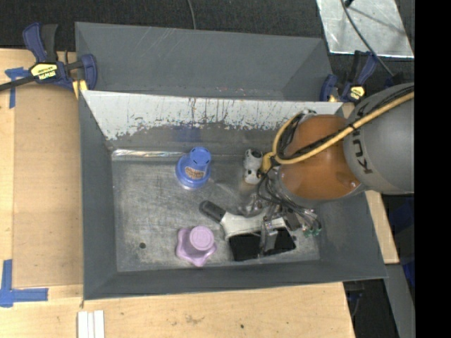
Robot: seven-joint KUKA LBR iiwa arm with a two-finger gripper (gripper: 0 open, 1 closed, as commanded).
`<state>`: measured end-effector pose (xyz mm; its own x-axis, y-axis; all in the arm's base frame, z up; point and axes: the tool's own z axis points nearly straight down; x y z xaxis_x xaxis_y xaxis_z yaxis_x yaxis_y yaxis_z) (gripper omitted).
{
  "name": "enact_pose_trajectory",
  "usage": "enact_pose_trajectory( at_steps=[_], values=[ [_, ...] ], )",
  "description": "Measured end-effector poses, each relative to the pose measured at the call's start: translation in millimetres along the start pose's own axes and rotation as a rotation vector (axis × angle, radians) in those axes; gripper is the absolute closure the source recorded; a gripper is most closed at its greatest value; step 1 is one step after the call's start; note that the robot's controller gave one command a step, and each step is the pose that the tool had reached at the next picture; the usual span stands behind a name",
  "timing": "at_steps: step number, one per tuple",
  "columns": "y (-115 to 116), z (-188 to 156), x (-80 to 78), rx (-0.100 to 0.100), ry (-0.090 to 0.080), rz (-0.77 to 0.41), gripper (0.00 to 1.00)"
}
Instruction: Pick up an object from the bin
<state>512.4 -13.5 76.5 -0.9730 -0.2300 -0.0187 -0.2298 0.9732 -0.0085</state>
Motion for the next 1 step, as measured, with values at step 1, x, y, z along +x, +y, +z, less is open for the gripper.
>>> enact_pose_trajectory(
  at_steps=[1],
  values=[
    [0.0, 0.0, 0.0, 0.000, 0.000, 0.001, 1.00]
  ],
)
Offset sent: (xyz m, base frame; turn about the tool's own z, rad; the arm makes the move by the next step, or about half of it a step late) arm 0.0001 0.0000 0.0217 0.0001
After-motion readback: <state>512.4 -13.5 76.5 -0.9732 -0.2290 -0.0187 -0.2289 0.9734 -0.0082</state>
